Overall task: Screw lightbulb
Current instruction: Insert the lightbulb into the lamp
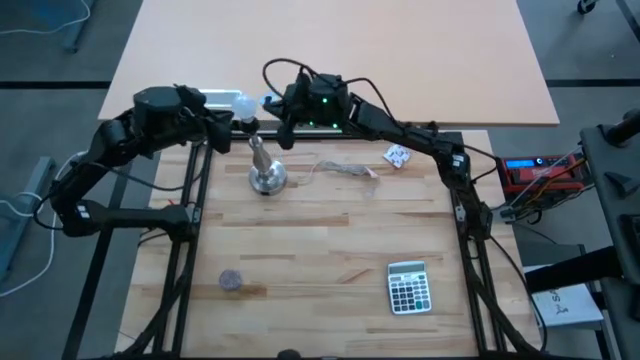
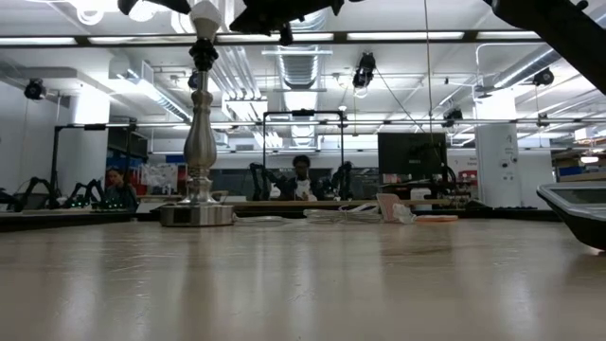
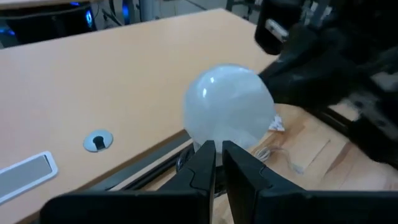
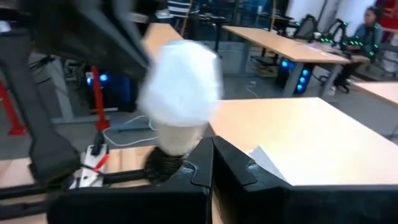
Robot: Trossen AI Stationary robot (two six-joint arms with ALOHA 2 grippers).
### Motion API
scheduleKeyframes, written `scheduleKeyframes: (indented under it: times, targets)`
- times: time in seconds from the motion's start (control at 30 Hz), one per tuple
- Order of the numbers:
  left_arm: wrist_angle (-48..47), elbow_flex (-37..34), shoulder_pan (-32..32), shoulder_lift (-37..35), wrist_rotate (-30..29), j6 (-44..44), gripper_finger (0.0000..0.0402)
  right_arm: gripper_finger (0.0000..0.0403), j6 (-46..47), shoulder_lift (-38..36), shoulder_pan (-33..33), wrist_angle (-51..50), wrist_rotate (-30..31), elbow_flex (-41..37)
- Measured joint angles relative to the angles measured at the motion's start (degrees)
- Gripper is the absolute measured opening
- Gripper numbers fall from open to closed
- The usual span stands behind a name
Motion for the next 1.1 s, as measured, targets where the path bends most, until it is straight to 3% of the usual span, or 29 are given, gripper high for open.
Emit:
scheduleKeyframes:
  times: [0.27,0.77,0.9,1.1]
  targets:
    - [0.24,0.73,0.04,-0.51,-4.60,0.22,0.0020,0.0000,0.59,0.19,-0.94,3.22,-0.54,0.00]
    - [0.33,0.73,0.00,0.70,-2.85,0.72,0.0020,0.0000,5.77,2.07,-0.42,7.04,-2.36,-0.02]
    - [0.18,0.73,0.02,0.59,-1.56,1.39,0.0020,0.0000,6.08,2.11,-0.51,7.20,-5.46,0.00]
    - [0.19,0.73,0.06,1.25,-4.19,2.71,0.0020,0.0000,6.10,2.11,0.29,6.76,-6.25,0.06]
